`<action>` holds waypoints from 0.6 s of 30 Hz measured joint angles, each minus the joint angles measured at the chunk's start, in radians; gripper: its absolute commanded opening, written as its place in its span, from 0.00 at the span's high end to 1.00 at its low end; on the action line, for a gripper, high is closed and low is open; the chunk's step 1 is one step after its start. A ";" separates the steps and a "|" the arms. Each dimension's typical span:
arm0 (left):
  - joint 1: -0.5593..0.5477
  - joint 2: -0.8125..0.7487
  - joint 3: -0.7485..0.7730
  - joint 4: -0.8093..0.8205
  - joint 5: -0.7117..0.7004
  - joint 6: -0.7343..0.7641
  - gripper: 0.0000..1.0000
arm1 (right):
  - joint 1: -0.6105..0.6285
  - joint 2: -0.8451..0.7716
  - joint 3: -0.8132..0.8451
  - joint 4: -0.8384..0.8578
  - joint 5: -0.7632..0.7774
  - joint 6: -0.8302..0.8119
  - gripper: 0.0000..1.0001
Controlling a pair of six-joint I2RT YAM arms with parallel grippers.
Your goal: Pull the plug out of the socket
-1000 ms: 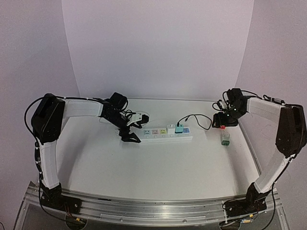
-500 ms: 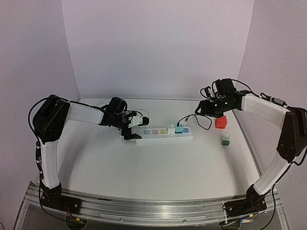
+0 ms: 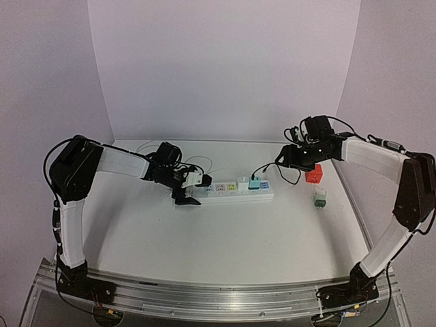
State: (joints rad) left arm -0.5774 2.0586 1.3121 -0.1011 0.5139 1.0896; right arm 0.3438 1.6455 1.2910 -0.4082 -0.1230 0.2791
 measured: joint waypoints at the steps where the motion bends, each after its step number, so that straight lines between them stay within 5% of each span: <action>1: 0.000 0.000 0.000 -0.021 0.010 0.011 0.11 | 0.000 0.000 -0.002 0.001 -0.003 0.002 0.35; 18: 0.003 0.047 0.000 0.051 -0.083 0.029 0.14 | 0.012 0.005 -0.003 0.027 -0.024 0.011 0.36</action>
State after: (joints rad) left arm -0.5743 2.1056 1.3121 -0.0500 0.4312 1.1182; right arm 0.3559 1.6506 1.2881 -0.3813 -0.1470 0.2901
